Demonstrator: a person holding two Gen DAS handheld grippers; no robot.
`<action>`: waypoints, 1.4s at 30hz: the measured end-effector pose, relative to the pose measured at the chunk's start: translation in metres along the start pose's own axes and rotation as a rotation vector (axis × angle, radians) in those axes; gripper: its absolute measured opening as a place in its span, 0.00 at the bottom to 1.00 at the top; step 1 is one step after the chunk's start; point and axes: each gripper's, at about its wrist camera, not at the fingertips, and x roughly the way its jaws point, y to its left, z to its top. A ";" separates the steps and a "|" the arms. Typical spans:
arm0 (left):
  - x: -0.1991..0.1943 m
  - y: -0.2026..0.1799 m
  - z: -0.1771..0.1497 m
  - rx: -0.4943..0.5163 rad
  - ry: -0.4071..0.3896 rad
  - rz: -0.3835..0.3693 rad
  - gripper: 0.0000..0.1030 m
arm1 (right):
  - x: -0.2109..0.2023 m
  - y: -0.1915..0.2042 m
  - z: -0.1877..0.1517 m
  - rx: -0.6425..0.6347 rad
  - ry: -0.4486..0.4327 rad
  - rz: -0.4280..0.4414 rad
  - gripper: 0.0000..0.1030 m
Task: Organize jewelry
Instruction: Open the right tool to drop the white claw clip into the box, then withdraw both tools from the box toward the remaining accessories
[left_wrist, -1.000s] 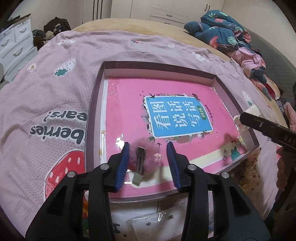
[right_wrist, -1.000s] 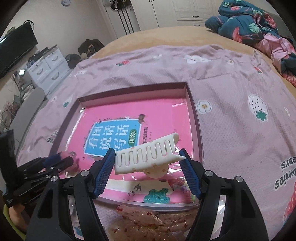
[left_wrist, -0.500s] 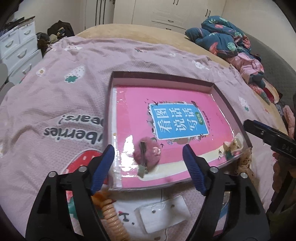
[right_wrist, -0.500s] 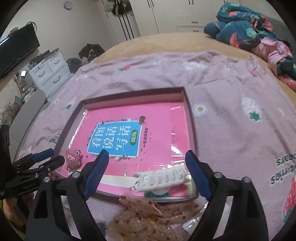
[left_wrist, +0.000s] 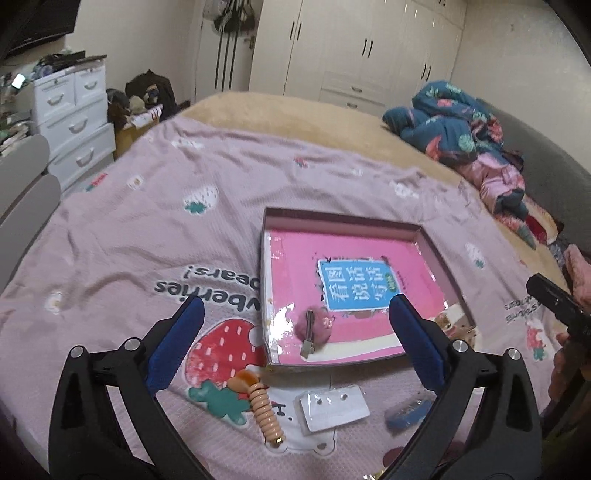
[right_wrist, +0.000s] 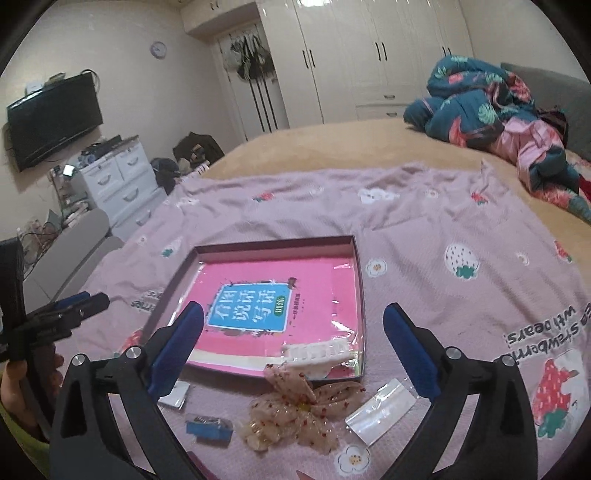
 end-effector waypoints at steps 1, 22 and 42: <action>-0.006 0.001 0.000 -0.008 -0.008 -0.006 0.91 | -0.005 0.001 -0.001 -0.004 -0.005 0.004 0.94; -0.080 -0.012 -0.037 0.032 -0.058 -0.006 0.91 | -0.090 0.025 -0.029 -0.120 -0.074 0.028 0.95; -0.078 -0.012 -0.086 0.078 0.042 0.006 0.91 | -0.096 0.064 -0.095 -0.226 0.055 0.083 0.95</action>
